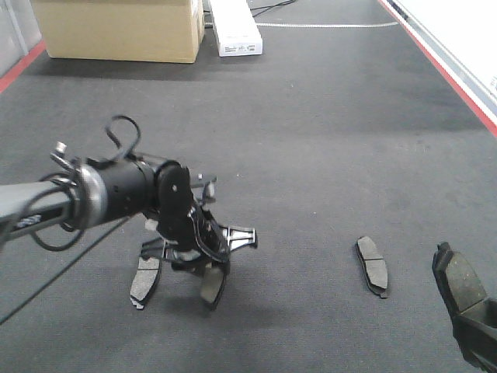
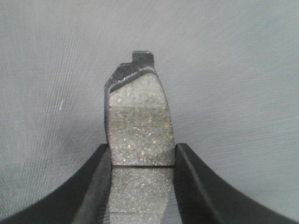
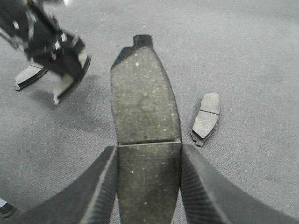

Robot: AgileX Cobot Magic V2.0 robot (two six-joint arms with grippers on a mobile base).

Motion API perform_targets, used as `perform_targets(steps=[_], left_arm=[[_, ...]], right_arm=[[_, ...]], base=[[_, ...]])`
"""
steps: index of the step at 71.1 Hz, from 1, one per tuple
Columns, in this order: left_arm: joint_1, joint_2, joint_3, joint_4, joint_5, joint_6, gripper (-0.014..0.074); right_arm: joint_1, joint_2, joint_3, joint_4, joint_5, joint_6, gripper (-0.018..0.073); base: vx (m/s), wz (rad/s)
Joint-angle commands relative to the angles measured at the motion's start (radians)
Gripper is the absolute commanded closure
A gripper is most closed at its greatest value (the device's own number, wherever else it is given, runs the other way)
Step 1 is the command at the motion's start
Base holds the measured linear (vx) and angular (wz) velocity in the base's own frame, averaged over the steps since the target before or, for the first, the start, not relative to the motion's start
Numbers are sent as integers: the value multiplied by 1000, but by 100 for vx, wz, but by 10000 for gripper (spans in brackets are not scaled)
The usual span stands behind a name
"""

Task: Move and align brake pads A on conveyor
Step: 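Extend the left gripper and lower its pad beside the nearer placed pad, then open the left gripper and withdraw it from the placed pad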

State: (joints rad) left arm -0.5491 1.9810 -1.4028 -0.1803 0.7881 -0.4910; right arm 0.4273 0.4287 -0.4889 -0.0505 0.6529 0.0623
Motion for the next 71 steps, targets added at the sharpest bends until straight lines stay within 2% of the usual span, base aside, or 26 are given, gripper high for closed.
perform_targets(steps=[1,19,41,47,58,64,71], left_arm=[[-6,-40,-33,-8,-39,-11,351],[-6,-33,-33,-6,-120,-11,274],[-6,-50,-34,3,-125,0,150],[-10,-99,-34,76,-131,26,150],[-48,-245,-29,285,-106,26,190],[-74,-346,1,389,-104,22,246],[-93,-477,81,442,-127,22,347]], right_arm=[[-4,3,-31,-6,-89,-7,517],[-4,3,-31,-6,-89,-7,517],[-4,3,-31,-6,-89,-7,517],[-4,3,-31,-6,-89,-7,517],[-4,3,-31,-6,-89,-7,517],[-4,3,-31,-6,-89,-7,517],[-4,3,-31,-6,-89,-7,517]], base=[[0,0],[0,0],[0,0],[0,0],[0,0],[0,0],[0,0]])
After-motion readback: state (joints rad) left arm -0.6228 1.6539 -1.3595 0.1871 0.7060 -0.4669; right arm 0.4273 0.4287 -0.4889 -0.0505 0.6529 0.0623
